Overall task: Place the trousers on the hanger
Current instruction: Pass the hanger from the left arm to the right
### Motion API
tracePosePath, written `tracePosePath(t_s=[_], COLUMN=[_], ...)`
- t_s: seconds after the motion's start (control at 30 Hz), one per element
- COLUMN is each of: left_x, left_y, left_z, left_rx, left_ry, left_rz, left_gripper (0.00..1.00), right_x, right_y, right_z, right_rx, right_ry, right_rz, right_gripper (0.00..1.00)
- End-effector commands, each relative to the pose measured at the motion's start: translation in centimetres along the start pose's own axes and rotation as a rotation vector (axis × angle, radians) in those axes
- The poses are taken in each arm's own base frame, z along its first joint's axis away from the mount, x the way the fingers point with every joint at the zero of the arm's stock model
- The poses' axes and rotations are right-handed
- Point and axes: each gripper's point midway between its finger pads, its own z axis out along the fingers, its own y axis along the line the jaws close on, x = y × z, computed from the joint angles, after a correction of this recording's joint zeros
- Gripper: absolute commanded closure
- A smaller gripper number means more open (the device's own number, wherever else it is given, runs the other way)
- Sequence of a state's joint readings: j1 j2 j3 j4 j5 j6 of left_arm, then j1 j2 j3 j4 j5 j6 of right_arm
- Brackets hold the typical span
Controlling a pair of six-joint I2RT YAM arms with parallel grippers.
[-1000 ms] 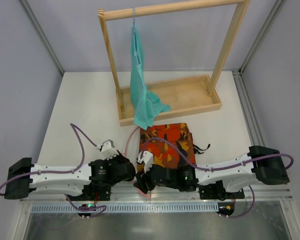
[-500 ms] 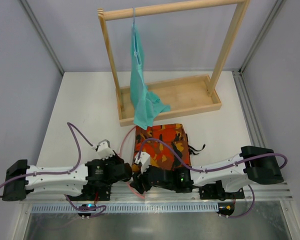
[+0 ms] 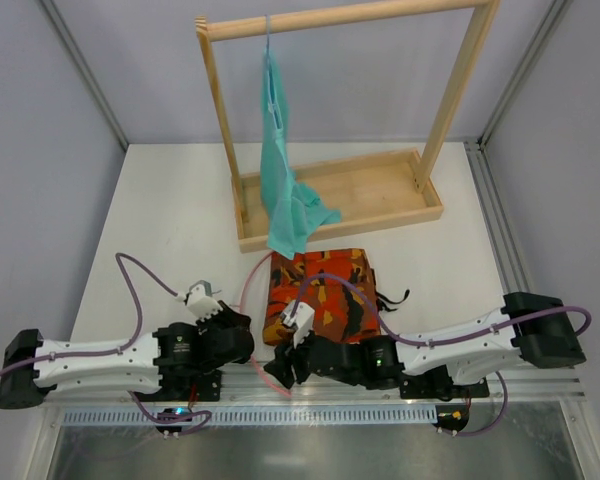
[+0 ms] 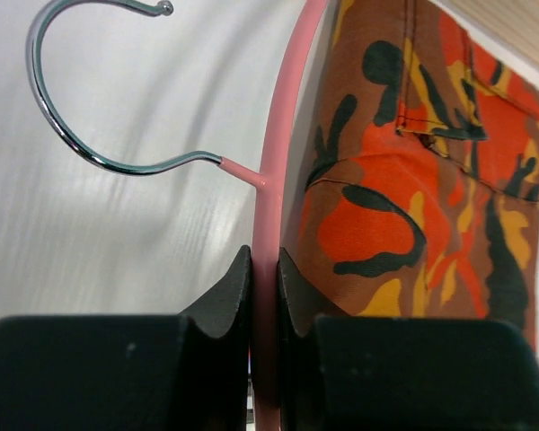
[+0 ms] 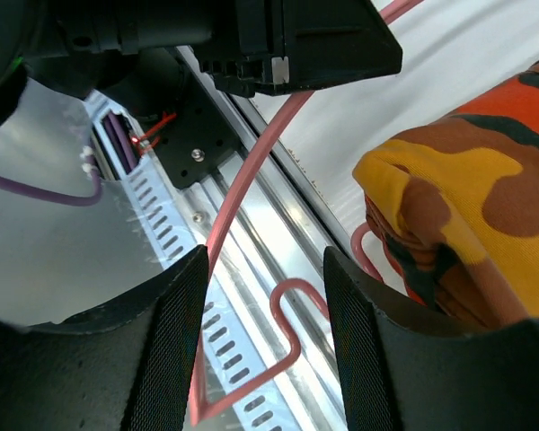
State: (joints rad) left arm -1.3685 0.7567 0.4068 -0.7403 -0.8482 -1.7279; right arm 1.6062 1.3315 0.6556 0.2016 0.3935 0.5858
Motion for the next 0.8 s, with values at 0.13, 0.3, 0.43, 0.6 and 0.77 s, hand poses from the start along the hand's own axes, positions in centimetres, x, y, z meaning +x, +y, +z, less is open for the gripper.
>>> tracePosePath(t_s=[0.13, 0.3, 0.43, 0.6, 0.77], left_x=[-2.1, -1.5, -1.6, -1.9, -1.8], left_y=[-4.7, -5.1, -6.0, -5.1, -4.8], left_z=[-0.9, -0.5, -0.7, -0.7, -0.6], left_rx=[0.168, 0.146, 0.164, 0.136, 0.155], left_ry=[-0.057, -0.051, -0.051, -0.059, -0.056], left_rz=[-0.195, -0.171, -0.17, -0.166, -0.18], left_gripper=[1.0, 1.0, 1.0, 1.0, 0.99], right_x=[-3.9, -2.9, -1.7, -1.0, -0.5], right_y=[2.0, 3.6, 3.8, 3.2, 2.2], right_z=[-2.6, -1.8, -0.1, 0.3, -0.1], right_rx=[-0.048, -0.024, 0.019, 0.06, 0.085], right_ry=[-0.162, -0.113, -0.08, -0.075, -0.077], right_rz=[0.029, -0.092, -0.133, -0.157, -0.155], right_gripper=[0.39, 0.39, 0.44, 0.44, 0.44])
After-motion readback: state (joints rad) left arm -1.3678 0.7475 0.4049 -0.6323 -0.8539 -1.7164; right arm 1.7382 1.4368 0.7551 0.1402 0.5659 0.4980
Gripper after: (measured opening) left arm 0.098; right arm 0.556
